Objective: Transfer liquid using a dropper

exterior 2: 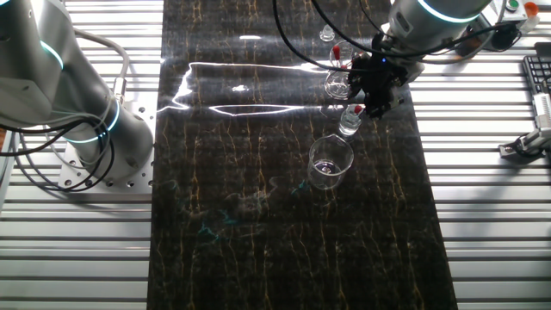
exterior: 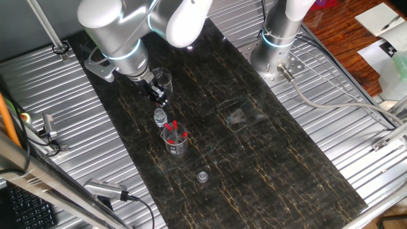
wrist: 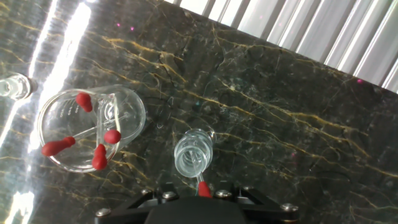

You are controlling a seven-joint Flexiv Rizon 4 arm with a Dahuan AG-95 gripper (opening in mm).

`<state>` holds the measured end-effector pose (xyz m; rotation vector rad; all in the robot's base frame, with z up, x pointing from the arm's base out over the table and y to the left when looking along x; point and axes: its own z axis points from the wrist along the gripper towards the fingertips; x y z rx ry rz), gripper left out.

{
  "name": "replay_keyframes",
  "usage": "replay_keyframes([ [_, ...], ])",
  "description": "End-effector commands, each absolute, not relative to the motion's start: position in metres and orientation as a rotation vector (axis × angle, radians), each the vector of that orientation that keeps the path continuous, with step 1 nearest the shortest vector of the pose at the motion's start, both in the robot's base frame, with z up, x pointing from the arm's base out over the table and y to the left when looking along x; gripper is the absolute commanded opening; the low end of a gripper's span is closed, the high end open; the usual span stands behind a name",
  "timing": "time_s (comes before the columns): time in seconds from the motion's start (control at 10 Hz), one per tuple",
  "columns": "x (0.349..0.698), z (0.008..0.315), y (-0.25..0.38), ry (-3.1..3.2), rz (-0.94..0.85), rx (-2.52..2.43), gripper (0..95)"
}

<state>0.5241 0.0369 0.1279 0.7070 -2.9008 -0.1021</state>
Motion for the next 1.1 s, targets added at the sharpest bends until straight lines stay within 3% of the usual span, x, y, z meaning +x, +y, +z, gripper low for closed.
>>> replay_keyframes([
  [0.1, 0.5242, 0.1274, 0.037, -2.902, -0.101, 0.715, 19.0],
  [1.0, 0.5225, 0.1205, 0.0381, -2.907, -0.097, 0.75, 19.0],
  [1.1, 0.5222, 0.1201, 0.0381, -2.907, -0.096, 0.753, 38.0],
])
